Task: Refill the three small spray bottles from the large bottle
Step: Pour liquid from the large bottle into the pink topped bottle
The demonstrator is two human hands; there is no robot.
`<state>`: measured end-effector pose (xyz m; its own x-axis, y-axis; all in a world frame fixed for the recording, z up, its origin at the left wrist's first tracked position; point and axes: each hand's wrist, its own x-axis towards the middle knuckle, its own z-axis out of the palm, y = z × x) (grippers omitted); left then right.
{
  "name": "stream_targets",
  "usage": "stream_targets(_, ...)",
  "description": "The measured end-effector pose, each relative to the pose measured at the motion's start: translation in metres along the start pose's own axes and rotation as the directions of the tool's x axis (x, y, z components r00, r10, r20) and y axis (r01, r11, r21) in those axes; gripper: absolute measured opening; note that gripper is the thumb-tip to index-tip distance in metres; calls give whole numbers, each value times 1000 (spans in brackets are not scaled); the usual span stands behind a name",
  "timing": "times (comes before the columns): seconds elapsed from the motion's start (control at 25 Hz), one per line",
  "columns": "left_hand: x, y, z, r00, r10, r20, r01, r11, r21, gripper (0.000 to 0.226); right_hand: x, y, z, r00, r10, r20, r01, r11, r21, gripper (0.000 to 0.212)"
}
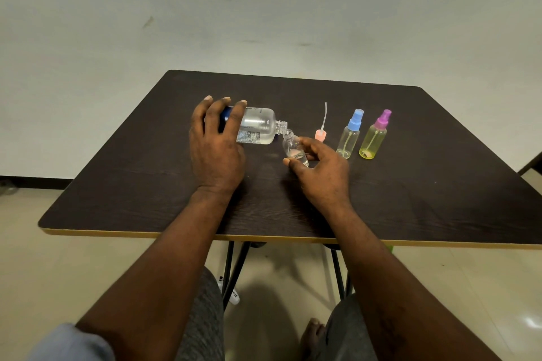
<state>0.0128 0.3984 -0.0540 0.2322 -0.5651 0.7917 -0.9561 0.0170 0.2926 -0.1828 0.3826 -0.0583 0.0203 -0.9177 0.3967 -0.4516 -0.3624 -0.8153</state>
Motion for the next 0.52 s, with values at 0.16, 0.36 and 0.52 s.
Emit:
stream_targets(0.16,0,0,1,1000,-3,3,3,1000,4,57,0,0,0,1000,-4,4,4,1000,-6,47)
stream_targets(0.36,1,-1,2,1000,-1,-1,1,1000,5,57,0,1,0,1000,-2,9,2,1000,-14,47)
stream_targets(0.52,0,-2,3,1000,-2,7,2,1000,7,60,1,2,-1,1000,-3,19,3,1000,-23,48)
